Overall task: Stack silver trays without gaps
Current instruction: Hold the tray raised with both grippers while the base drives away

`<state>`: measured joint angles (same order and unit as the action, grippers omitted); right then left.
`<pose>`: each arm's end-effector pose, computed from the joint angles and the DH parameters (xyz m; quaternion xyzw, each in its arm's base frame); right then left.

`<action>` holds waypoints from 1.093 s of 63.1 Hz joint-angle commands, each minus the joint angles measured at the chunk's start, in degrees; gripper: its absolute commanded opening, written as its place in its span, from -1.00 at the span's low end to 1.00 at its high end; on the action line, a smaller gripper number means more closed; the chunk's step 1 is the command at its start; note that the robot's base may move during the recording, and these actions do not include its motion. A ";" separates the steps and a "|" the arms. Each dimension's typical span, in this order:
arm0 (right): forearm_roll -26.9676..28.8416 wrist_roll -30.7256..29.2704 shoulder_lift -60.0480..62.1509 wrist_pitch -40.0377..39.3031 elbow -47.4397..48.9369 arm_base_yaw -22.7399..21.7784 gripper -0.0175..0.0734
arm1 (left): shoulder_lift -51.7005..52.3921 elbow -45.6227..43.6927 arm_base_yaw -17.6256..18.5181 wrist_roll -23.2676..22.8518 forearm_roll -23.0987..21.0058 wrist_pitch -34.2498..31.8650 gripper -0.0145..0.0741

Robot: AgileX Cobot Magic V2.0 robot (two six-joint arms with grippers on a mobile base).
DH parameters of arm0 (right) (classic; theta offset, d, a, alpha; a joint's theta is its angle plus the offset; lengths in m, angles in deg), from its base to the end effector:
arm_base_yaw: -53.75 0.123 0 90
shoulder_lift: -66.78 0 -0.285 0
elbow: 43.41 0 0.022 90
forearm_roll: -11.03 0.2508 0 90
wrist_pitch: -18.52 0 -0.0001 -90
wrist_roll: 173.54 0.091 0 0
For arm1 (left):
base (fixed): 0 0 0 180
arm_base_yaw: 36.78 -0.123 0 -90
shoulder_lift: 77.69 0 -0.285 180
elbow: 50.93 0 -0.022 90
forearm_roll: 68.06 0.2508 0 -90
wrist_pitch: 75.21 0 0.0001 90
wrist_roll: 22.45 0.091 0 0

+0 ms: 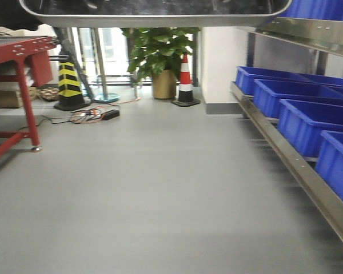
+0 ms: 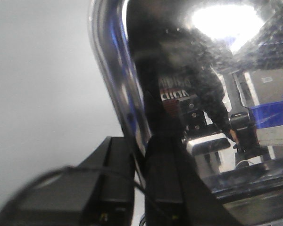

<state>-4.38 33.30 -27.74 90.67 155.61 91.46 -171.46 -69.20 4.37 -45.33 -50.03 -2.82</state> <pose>0.2574 0.1699 0.4173 -0.0940 0.9471 0.0341 0.3050 0.2460 -0.1793 0.4185 0.1549 0.9364 -0.0120 0.3146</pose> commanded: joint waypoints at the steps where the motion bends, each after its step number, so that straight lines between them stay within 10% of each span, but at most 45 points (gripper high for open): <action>1: 0.78 -1.64 2.39 1.63 1.75 0.70 -0.49 | 1.60 -1.50 1.12 1.85 -0.81 2.20 -0.78; 69: 0.78 -1.64 2.39 1.63 1.75 0.70 -0.49 | 1.60 -1.50 1.12 1.85 -0.81 2.20 -0.78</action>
<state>-4.38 33.22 -27.74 90.67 155.61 91.46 -171.46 -69.20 4.37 -45.33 -50.01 -2.82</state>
